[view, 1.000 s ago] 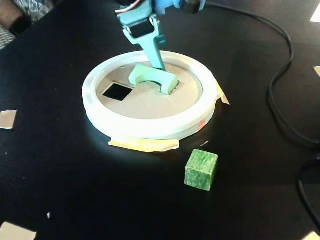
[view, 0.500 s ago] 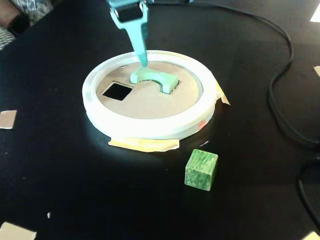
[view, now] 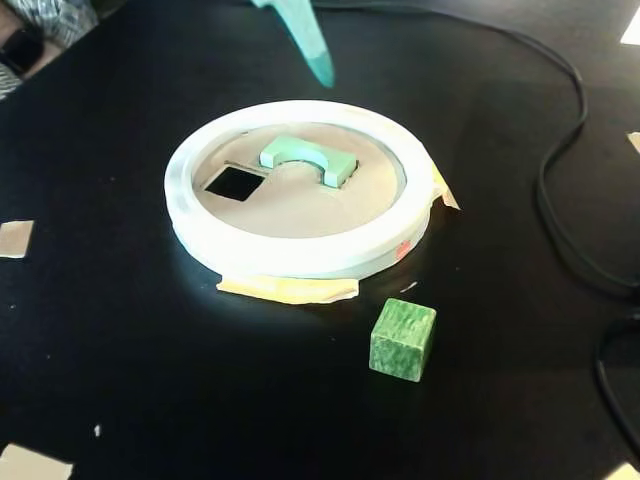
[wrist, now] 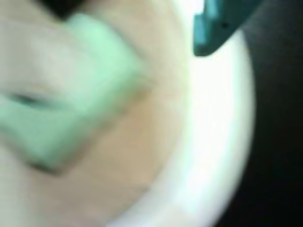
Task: Pick up the U shape block and drop it in corresponding U shaped hole
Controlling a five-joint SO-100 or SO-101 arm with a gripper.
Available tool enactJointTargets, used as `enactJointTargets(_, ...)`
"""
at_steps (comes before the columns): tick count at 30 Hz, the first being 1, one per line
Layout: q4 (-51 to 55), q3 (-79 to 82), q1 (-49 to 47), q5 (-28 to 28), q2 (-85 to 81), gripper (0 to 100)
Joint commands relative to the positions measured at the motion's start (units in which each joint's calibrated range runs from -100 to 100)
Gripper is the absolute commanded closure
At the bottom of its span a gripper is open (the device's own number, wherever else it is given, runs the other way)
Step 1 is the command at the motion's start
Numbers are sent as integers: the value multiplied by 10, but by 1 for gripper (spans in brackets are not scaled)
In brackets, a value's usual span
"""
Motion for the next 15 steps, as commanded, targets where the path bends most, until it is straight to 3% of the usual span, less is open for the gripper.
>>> enactJointTargets(1,36,-56,128,175,-96,11)
enactJointTargets(5,36,-51,207,294,-148,11)
enactJointTargets(11,36,-47,499,472,-260,11)
enactJointTargets(15,36,-45,604,508,-310,11)
